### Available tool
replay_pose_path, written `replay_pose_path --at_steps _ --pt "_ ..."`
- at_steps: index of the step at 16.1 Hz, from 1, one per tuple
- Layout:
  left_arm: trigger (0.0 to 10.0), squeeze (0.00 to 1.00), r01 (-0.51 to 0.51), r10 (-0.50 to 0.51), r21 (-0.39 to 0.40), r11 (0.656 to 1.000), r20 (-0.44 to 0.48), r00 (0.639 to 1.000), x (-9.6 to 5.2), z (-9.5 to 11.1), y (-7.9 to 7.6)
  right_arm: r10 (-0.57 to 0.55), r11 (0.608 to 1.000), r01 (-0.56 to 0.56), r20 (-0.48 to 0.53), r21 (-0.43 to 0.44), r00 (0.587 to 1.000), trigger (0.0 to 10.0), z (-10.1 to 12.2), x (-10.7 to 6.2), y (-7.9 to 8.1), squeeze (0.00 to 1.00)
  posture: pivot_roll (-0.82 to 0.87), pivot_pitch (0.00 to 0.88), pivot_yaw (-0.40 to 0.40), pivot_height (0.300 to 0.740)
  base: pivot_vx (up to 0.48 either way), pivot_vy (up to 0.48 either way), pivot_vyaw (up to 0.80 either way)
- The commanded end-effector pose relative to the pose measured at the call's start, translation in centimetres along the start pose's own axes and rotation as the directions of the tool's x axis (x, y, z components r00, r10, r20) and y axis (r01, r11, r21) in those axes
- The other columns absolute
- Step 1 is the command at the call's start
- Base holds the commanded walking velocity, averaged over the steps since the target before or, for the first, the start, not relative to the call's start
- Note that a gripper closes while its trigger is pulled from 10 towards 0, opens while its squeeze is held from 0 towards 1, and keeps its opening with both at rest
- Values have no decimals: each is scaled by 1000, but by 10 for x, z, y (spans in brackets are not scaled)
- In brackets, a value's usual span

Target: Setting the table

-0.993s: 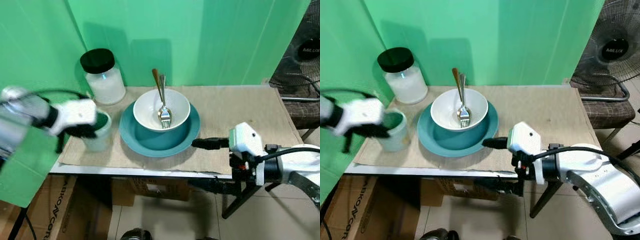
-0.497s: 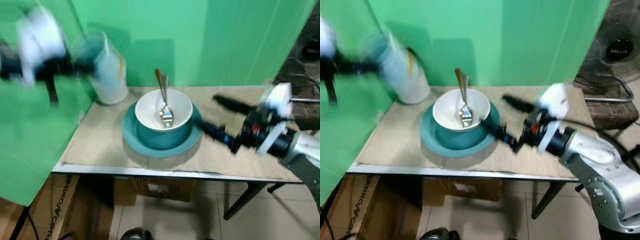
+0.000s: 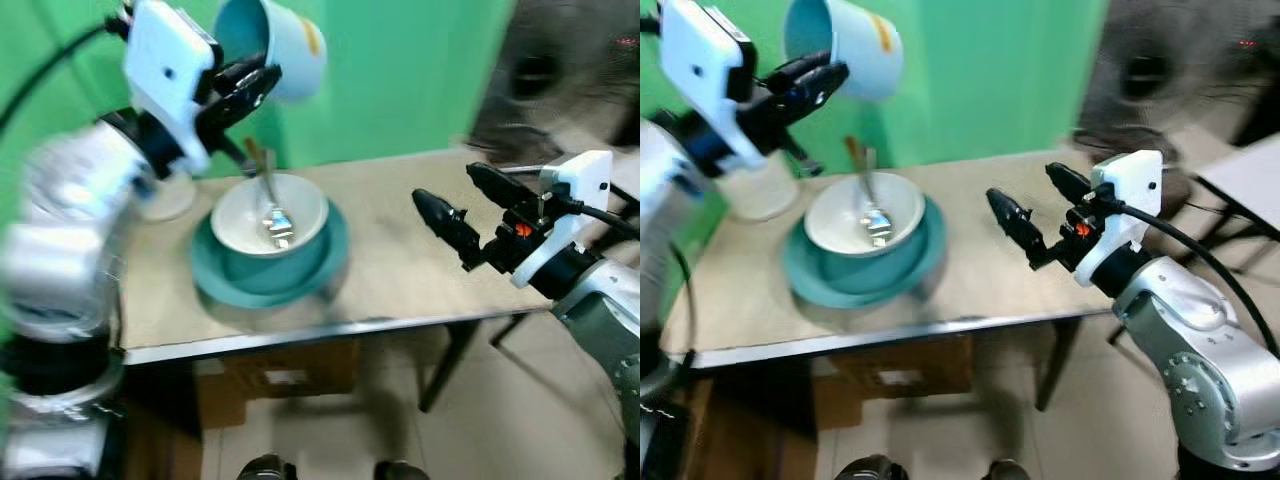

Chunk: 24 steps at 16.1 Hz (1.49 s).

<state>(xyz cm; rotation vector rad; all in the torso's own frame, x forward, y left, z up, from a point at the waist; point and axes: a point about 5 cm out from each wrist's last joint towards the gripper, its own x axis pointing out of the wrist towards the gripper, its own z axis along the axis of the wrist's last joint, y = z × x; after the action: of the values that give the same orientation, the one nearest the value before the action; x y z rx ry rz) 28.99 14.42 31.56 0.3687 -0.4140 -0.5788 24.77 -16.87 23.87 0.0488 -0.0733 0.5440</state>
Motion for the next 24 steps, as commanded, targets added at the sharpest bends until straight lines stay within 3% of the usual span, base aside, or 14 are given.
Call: replay_pose_path --at_steps 1,2,5,7,9,11,15,19,21,24 --pt "10000 0 -56 54 46 997 45 998 -2 9 -2 -4 1000 4 33 -10 999 10000 8 1 5 0 -58 42 86 740 0 0 -788" --pt "10000 0 -103 102 7 995 90 991 3 15 -16 -101 994 104 79 -37 992 10000 10 5 5 0 -63 47 82 740 0 0 -775" --pt "10000 0 -141 140 2 990 116 983 6 17 -28 -154 988 156 98 -16 983 10000 7 9 9 0 -61 48 71 740 0 0 -773" --pt "10000 0 -217 223 -125 968 32 974 3 -2 -37 -175 984 176 90 0 980 10000 3 14 17 0 -68 50 65 740 0 0 -775" --pt "10000 0 -268 268 -163 949 -24 963 -5 -14 -42 -199 978 201 50 -48 979 10000 -5 13 21 0 -73 51 53 740 0 0 -788" --pt "10000 0 -272 264 -140 952 -69 962 -11 -24 -49 -212 976 214 41 -33 976 10000 -8 14 22 0 -78 51 43 740 0 0 -794" --pt "10000 0 -322 300 -161 933 -148 942 -22 -37 -55 -253 963 254 25 -87 967 10000 -12 16 18 0 -93 46 16 740 0 0 -800" --pt "10000 0 -426 347 -236 873 -312 884 -44 -68 -64 -324 942 326 36 -84 945 10000 -14 16 14 0 -115 65 35 740 0 0 -800" --pt "10000 0 -467 373 -255 847 -342 862 -50 -76 -67 -355 933 355 12 -65 935 10000 -24 13 13 0 -117 71 46 740 0 0 -784" --pt "10000 0 -460 369 -215 861 -359 857 -53 -81 -70 -399 916 396 -36 -66 916 10000 -38 6 10 0 -118 72 55 740 0 -145 -788"
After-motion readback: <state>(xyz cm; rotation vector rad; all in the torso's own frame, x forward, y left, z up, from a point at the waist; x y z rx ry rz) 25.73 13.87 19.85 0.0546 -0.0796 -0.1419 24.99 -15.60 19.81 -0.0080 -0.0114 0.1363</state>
